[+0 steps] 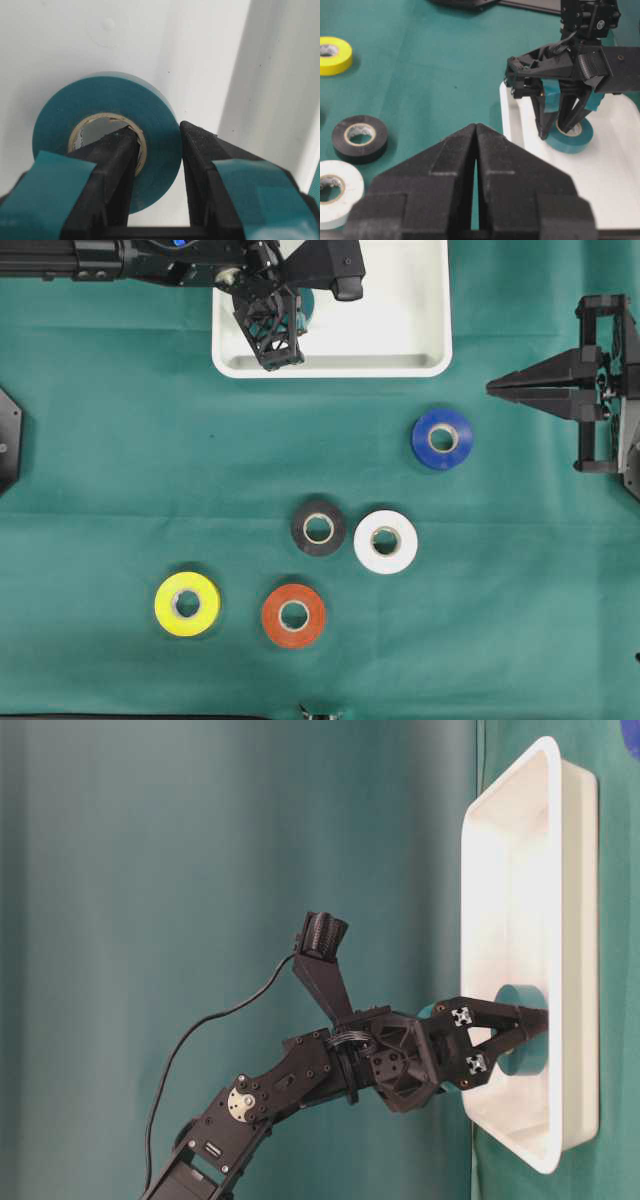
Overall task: Pick up the tape from a random location and place it into the white case.
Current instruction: 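Lower the teal roll into the tray and open the left gripper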
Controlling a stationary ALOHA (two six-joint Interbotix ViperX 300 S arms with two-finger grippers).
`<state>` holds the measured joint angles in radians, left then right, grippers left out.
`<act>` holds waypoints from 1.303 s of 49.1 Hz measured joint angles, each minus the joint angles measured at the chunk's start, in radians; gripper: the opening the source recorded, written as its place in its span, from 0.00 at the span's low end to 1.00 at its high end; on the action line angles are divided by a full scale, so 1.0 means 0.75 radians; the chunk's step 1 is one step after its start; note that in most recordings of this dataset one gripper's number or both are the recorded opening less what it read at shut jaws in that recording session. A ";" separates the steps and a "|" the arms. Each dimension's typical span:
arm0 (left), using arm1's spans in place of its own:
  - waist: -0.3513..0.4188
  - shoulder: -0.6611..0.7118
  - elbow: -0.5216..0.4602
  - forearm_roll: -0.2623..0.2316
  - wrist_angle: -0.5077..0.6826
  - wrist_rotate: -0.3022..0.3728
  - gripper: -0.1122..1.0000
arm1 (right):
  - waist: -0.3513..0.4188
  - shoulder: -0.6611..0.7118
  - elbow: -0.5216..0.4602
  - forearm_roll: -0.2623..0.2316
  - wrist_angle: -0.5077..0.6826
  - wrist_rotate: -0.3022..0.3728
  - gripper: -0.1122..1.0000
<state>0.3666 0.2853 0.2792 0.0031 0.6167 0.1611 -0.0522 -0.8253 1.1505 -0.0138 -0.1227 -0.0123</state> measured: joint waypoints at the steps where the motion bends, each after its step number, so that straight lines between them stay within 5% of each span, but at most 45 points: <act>1: 0.000 0.000 0.000 0.000 -0.002 0.000 0.30 | 0.000 0.002 0.000 0.000 0.000 0.002 0.10; 8: 0.000 0.000 0.000 0.000 0.000 0.002 0.33 | 0.002 0.000 0.000 0.000 0.000 0.002 0.10; 18: 0.002 0.000 0.000 0.000 0.000 0.004 0.82 | 0.000 0.000 0.000 0.000 0.000 0.002 0.10; 23: 0.002 0.000 0.006 0.000 -0.002 0.012 0.99 | 0.000 0.002 0.000 0.000 0.000 0.002 0.10; 50: 0.002 -0.014 0.010 0.000 0.002 0.006 1.00 | 0.000 0.000 0.000 0.000 0.000 0.000 0.10; 64: -0.020 -0.190 0.008 0.000 0.119 0.006 1.00 | 0.000 0.002 0.000 0.000 0.000 0.002 0.10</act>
<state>0.3513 0.1427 0.2853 0.0031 0.7056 0.1657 -0.0522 -0.8237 1.1505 -0.0138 -0.1227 -0.0107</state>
